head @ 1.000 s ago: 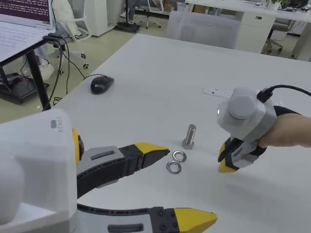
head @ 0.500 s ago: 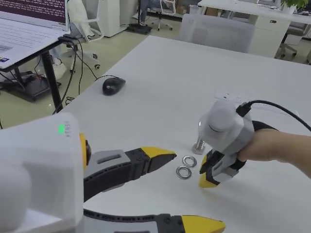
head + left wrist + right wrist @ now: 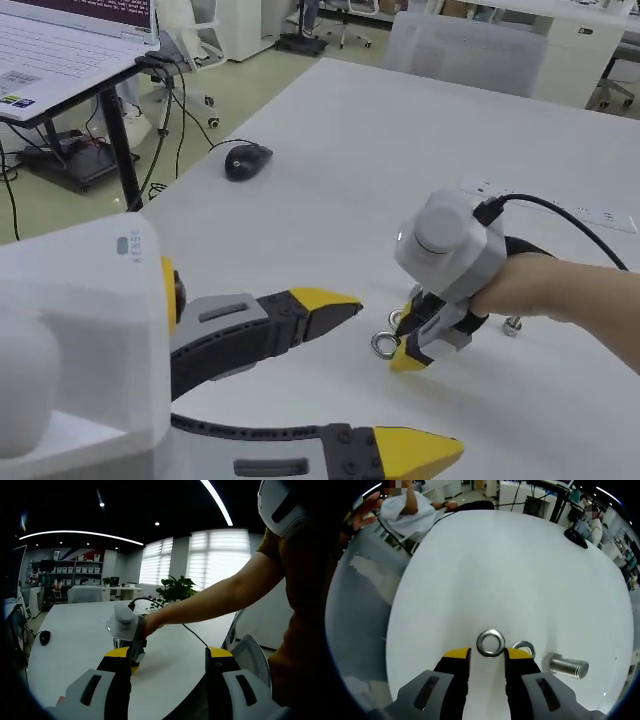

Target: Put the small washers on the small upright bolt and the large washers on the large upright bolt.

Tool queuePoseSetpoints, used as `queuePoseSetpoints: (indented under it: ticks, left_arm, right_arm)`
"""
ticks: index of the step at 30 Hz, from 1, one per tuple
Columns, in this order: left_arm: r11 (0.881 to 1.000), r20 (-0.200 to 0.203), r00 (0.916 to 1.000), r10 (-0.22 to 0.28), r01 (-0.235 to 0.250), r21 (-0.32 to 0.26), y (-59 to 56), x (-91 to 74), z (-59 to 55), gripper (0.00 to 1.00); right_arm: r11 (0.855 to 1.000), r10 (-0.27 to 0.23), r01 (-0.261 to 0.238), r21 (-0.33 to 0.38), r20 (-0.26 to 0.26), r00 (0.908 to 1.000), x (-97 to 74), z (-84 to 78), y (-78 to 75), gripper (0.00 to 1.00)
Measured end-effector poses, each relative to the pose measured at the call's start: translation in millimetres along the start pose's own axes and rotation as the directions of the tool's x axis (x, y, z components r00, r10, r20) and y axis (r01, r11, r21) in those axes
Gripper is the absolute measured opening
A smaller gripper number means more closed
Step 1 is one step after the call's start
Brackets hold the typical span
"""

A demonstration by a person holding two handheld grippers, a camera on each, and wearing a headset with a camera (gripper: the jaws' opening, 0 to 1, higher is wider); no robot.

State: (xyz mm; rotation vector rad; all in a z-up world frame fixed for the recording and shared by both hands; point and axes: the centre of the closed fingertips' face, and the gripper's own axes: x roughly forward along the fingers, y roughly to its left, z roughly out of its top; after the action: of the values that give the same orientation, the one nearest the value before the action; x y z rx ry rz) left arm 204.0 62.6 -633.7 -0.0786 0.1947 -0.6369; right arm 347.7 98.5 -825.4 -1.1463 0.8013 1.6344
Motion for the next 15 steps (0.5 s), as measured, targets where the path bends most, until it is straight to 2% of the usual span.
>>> queuePoseSetpoints:
  ticks: [5,9,15]
  left_arm:
    - [1.0,0.006,0.9999,0.012,-0.012,-0.003,2.0,-1.6,0.7,0.59]
    - [1.0,0.009,0.9997,0.023,-0.023,0.001,4.2,-3.8,1.7,0.59]
    - [1.0,0.014,0.9994,0.031,-0.031,0.002,5.2,-5.3,2.4,0.59]
  right_arm:
    - [0.999,0.015,-0.015,-0.034,0.011,0.9998,4.4,14.5,5.8,0.28]
    - [0.995,0.018,-0.022,-0.1,-0.042,0.9989,2.0,8.8,8.4,0.28]
    - [0.995,0.029,-0.032,-0.09,-0.039,0.9988,2.3,7.8,8.2,0.27]
